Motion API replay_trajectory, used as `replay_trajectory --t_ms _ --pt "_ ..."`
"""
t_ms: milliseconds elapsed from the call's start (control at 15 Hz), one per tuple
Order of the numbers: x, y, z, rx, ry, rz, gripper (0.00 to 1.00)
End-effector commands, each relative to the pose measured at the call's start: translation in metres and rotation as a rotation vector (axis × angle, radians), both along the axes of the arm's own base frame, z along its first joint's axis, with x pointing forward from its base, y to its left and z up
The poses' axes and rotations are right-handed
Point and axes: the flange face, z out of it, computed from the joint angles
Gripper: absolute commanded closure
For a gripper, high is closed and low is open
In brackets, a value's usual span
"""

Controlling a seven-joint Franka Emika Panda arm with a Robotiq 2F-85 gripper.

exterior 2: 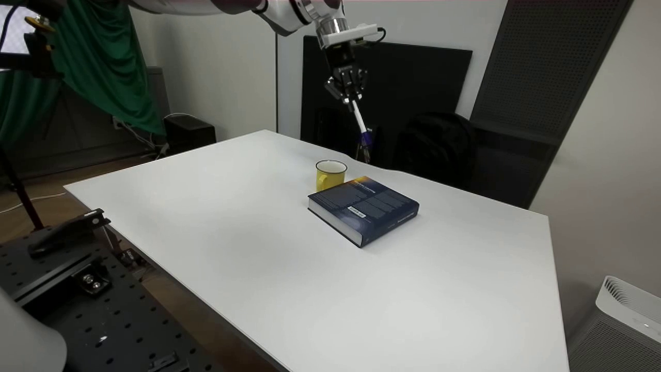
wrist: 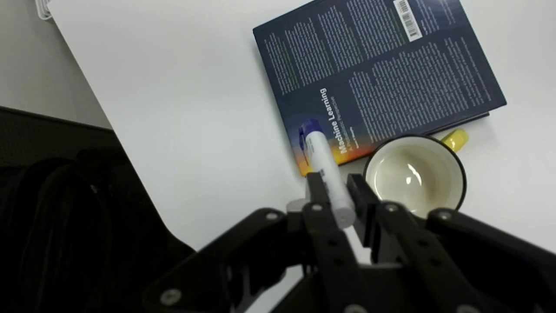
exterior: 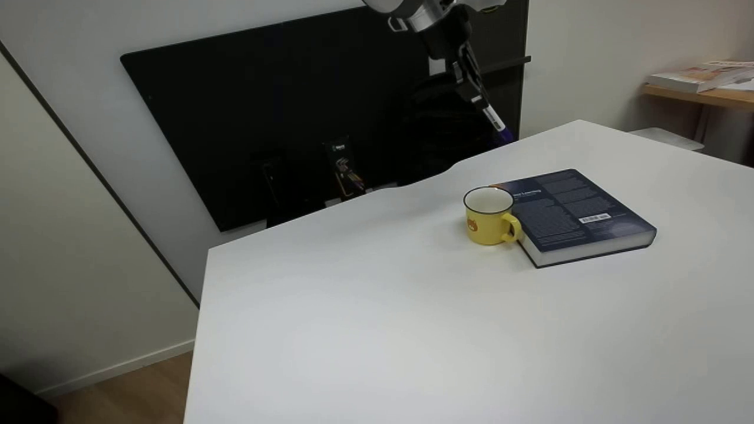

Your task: Take the marker out of the mug and put it on the book

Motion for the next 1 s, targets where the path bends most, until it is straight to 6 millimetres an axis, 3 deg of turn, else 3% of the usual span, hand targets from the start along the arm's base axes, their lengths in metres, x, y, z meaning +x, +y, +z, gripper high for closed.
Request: replay_trajectory --t_ms 0,267,467,733,933 --pt "-0.001 -0.033 -0.021 -0.041 0.049 -0.069 0.95" --pt "-0.007 -0.076 -0.062 -0.091 0.14 -0.124 0.95" --pt "-0.014 -0.097 -0.093 -0.1 0.207 -0.148 0.95" --pt "-0.025 -0.105 -0.128 -0.099 0.275 -0.159 0.95" --pt "-0.031 -0.105 -0.143 -0.106 0.305 -0.16 0.95"
